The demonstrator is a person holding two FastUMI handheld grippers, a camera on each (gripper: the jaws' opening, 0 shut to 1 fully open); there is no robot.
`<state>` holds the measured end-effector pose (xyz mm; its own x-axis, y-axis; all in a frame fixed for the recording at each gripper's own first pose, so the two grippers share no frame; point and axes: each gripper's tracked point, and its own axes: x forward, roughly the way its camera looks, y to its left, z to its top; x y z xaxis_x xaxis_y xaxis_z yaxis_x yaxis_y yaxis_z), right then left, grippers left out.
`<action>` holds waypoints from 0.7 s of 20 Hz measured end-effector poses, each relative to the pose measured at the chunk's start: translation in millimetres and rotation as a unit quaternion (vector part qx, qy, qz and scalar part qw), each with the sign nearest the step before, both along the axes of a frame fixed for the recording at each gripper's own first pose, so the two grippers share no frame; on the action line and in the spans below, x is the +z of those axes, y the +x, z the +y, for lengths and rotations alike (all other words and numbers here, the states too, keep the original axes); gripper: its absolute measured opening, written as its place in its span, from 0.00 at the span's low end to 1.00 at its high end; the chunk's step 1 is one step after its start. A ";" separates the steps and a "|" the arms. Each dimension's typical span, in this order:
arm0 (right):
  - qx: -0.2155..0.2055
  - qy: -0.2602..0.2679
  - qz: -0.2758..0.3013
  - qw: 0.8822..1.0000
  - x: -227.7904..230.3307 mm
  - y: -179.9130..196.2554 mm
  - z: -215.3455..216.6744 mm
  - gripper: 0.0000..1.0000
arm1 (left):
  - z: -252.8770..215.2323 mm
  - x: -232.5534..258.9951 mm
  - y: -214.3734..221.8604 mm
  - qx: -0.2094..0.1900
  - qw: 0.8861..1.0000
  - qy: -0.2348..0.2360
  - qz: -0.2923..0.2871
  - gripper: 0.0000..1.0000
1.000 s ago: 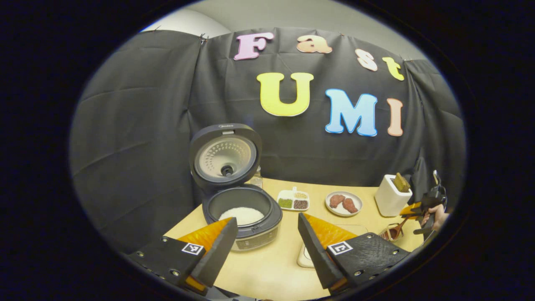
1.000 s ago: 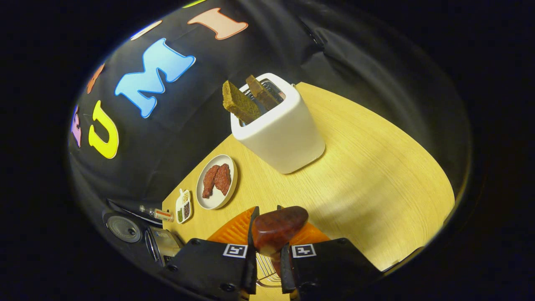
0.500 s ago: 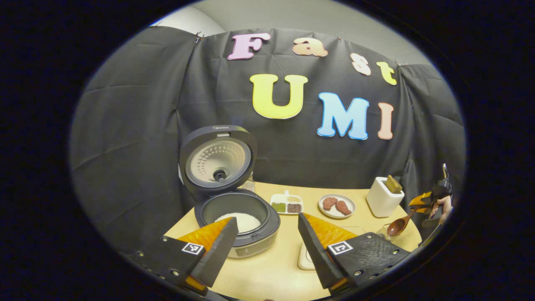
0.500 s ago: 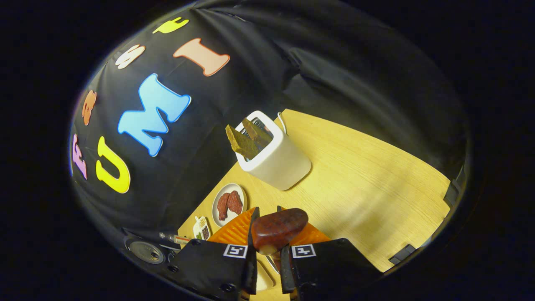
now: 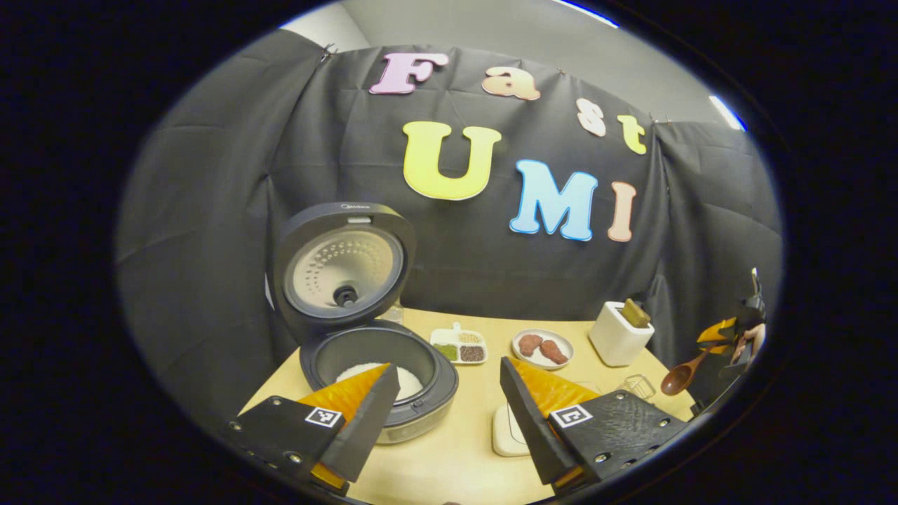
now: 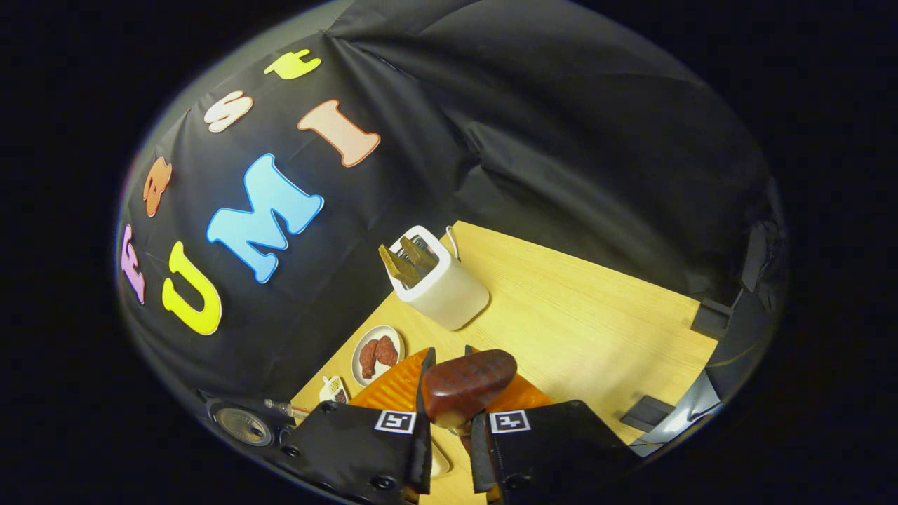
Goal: Close the left gripper, press the button to open the rice cooker; take a wooden spoon from the chopstick holder with the right hand, scoop a spoonful of rice and pour it into the rice cooker, then put the wooden spoon back into the chopstick holder.
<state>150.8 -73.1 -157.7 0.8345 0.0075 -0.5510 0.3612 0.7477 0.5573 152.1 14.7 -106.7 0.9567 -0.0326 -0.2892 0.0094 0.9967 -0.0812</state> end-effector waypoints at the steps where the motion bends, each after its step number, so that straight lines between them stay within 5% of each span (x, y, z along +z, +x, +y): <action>1: -0.008 0.002 0.000 1.000 0.5 -7.8 1.9 0.24 | 1.8 -0.4 1.7 -0.007 1.000 -0.007 -0.002 0.92; 7: -0.001 0.004 -0.004 1.000 17.1 -54.7 48.2 0.24 | 24.6 -3.6 11.3 -0.026 0.999 -0.017 -0.010 0.92; 14: 0.090 -0.014 -0.024 0.996 51.9 -54.6 140.2 0.24 | 63.0 -14.0 -20.6 -0.022 1.000 -0.004 -0.006 0.89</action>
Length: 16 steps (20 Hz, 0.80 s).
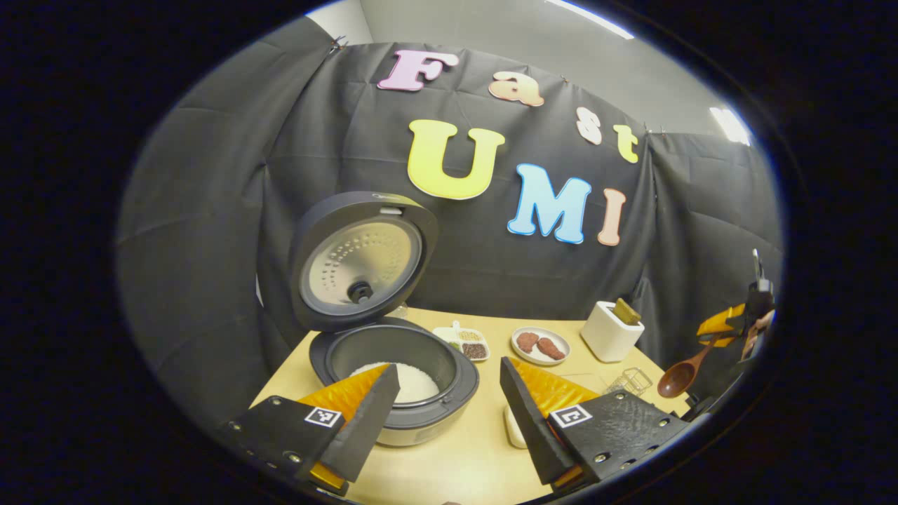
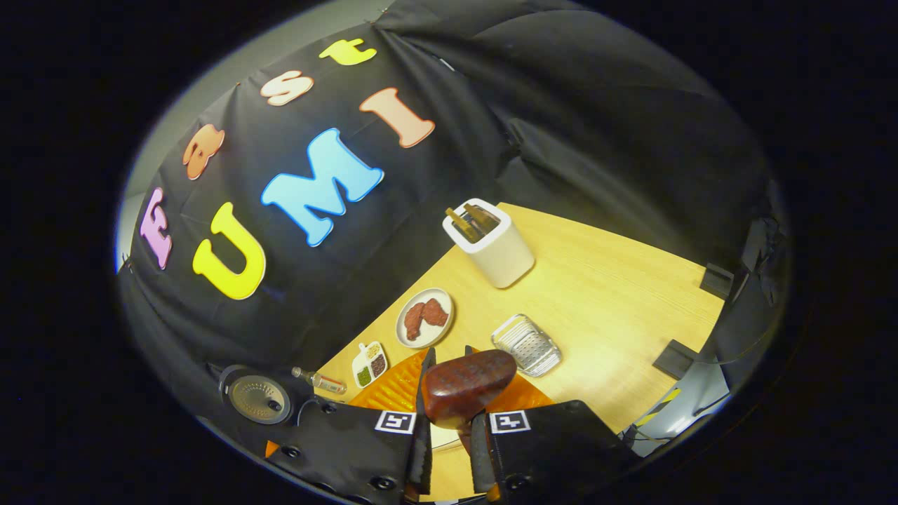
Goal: Close the left gripper, press the button to open the rice cooker; take a wooden spoon from the chopstick holder with the right hand, scoop a spoonful of rice and pour it into the rice cooker, then put the wooden spoon back into the chopstick holder.
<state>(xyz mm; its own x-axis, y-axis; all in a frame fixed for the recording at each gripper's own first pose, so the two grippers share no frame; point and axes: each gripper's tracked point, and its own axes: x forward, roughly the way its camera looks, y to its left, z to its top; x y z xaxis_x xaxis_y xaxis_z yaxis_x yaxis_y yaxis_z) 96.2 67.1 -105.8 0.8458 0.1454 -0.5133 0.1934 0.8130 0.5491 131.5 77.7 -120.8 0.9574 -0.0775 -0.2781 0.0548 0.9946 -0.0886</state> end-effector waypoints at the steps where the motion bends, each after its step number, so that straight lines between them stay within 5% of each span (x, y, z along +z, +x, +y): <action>1: 0.013 -0.002 0.000 1.000 -0.5 5.0 11.5 0.24 | 6.3 -2.8 -6.6 0.004 1.000 0.002 0.002 0.92; 8: 0.077 -0.009 0.015 0.997 -14.7 45.0 78.2 0.24 | 37.3 -22.4 -46.4 0.053 0.998 -0.014 0.021 0.92; 16: 0.122 -0.075 0.020 0.989 -64.3 76.9 110.6 0.24 | 60.1 -45.5 -75.2 0.087 0.995 -0.005 0.052 0.92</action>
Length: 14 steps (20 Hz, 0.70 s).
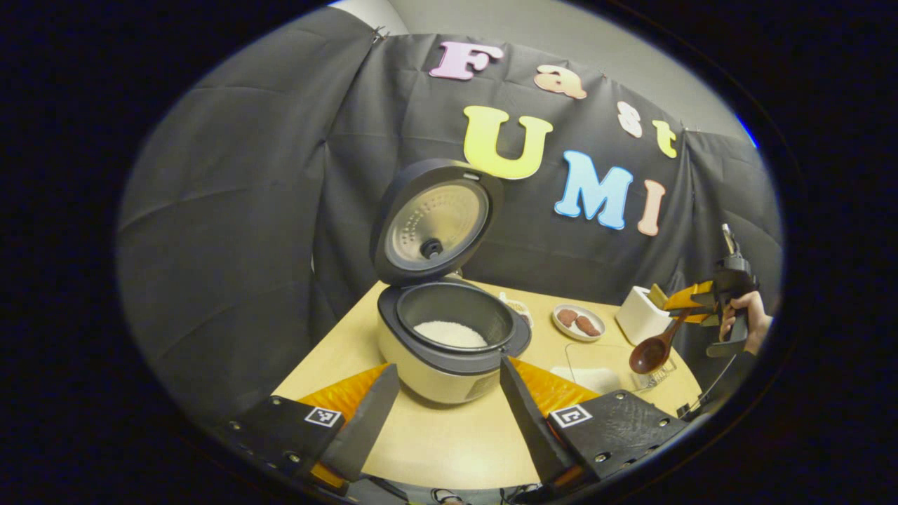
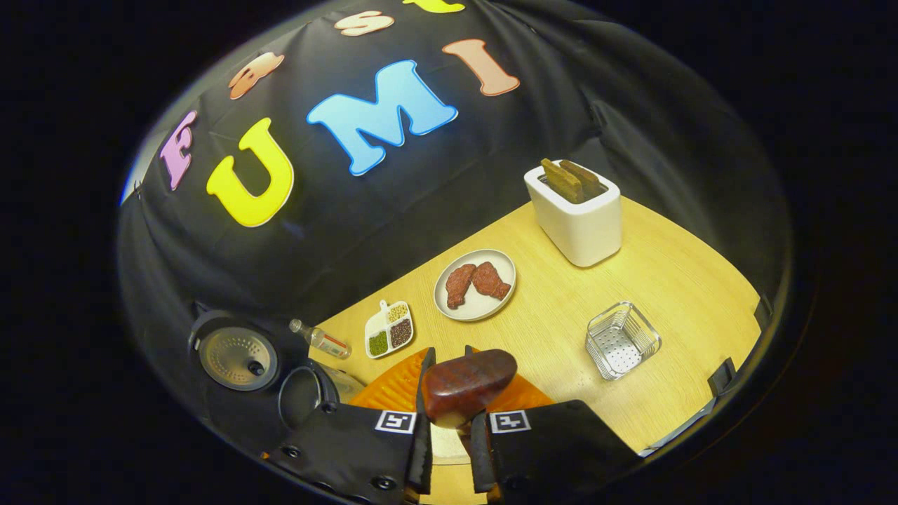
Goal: Close the left gripper, press the button to open the rice cooker; take a wooden spoon from the chopstick holder with the right hand, scoop a spoonful of rice and pour it into the rice cooker, then put the wooden spoon back into the chopstick holder.
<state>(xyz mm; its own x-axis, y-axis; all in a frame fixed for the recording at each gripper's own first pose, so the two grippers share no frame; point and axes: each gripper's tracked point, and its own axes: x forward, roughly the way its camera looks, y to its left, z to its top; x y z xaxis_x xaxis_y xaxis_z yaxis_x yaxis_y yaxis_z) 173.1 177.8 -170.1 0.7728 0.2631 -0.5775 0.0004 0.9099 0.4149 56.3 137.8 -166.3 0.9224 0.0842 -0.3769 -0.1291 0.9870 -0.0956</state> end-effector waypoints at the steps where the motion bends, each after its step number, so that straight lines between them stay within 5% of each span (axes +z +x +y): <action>1: 0.007 -0.017 -0.003 1.000 -8.2 2.2 2.1 0.24 | 2.2 -0.3 -0.6 0.002 1.000 0.002 0.003 0.92; 10: 0.059 -0.123 0.005 0.991 -81.1 10.4 26.5 0.24 | -5.4 -7.4 11.4 0.007 1.000 -0.020 0.010 0.92; 14: 0.063 -0.120 0.011 0.991 -91.1 6.3 40.2 0.24 | -5.9 0.8 18.3 0.015 1.000 -0.015 -0.003 0.92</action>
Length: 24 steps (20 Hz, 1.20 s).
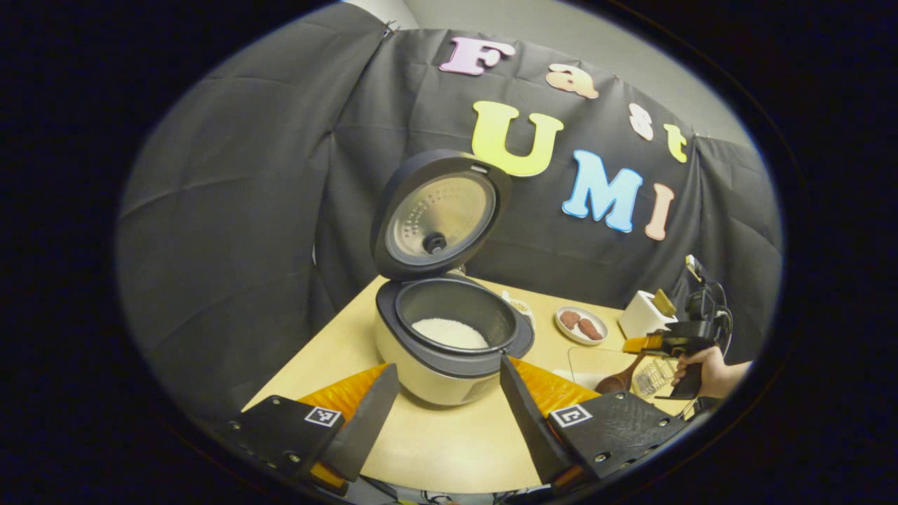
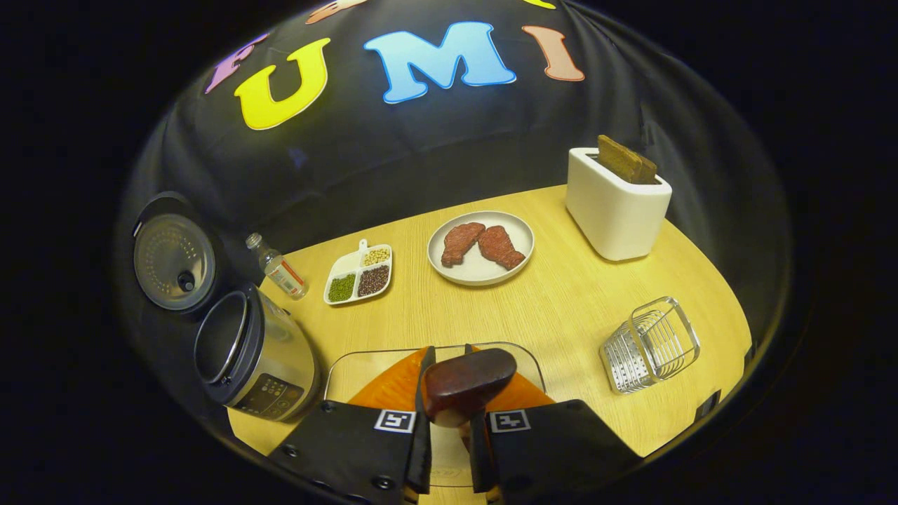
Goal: Close the left gripper, press the button to open the rice cooker; take a wooden spoon from the chopstick holder with the right hand, scoop a spoonful of rice and pour it into the rice cooker, then put the wooden spoon back into the chopstick holder.
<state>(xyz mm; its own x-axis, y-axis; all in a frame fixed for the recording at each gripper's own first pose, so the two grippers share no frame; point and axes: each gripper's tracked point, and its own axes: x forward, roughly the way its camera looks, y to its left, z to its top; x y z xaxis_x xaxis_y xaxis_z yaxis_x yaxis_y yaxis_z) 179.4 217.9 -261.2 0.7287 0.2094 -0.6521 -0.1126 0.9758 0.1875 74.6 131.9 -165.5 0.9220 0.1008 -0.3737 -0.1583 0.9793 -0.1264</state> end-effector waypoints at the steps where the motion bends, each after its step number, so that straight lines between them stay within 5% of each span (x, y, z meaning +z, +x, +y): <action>1: 0.003 0.000 0.003 1.000 -3.2 -1.2 3.7 0.24 | 1.0 2.3 1.0 0.002 1.000 -0.001 -0.002 0.92; 12: 0.017 0.075 0.085 0.993 -24.0 -27.4 61.3 0.24 | 3.5 -2.2 -9.2 0.012 1.000 -0.003 0.006 0.92; 24: -0.043 0.169 0.103 0.979 8.4 -27.9 38.3 0.24 | 14.3 13.8 -21.6 0.016 1.000 0.016 -0.001 0.89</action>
